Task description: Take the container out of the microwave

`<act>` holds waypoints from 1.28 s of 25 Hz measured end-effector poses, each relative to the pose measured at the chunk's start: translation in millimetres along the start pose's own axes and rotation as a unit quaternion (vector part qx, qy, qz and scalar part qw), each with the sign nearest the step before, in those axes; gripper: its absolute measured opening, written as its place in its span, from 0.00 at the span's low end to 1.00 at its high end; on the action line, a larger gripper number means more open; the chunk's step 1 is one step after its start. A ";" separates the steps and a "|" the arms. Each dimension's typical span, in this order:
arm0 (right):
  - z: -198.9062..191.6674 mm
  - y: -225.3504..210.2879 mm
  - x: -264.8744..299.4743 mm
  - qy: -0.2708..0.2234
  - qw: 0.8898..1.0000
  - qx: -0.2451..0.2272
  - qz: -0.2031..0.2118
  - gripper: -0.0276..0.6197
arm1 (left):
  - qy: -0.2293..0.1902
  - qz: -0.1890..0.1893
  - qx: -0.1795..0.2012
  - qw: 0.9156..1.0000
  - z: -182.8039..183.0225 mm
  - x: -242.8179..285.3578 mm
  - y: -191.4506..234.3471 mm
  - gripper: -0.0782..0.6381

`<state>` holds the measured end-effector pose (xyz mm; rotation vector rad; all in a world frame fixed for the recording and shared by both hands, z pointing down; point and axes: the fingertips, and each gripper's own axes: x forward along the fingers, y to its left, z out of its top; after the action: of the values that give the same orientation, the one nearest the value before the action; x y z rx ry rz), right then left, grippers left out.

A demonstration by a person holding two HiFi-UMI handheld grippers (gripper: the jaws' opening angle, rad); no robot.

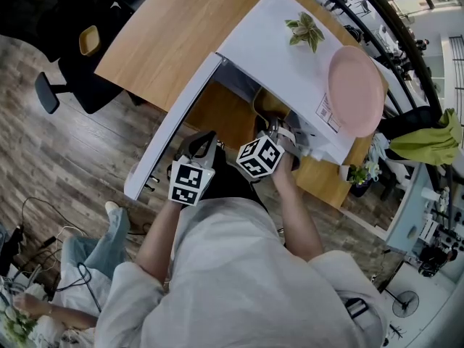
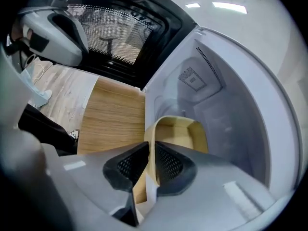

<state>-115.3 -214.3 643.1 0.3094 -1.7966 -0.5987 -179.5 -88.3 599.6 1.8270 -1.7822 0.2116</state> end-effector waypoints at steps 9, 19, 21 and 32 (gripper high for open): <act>5.0 1.4 -13.0 -0.020 1.000 0.012 -0.007 0.11 | -0.005 -0.010 0.009 1.000 2.4 -1.9 -5.8 0.11; 10.5 10.3 -27.7 -0.038 0.999 0.029 -0.009 0.10 | -0.009 -0.019 0.020 1.000 3.0 -10.5 -10.4 0.11; 12.5 12.4 -31.6 -0.043 0.998 0.036 -0.011 0.10 | -0.010 -0.020 0.022 1.000 2.5 -14.1 -10.8 0.11; 22.7 26.3 -58.8 -0.084 0.992 0.091 -0.010 0.10 | -0.025 -0.026 0.038 0.999 5.2 -33.1 -16.3 0.11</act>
<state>-116.4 -157.7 604.8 0.4128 -2.0176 -0.4873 -168.5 -63.1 574.4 1.9461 -1.7790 0.2190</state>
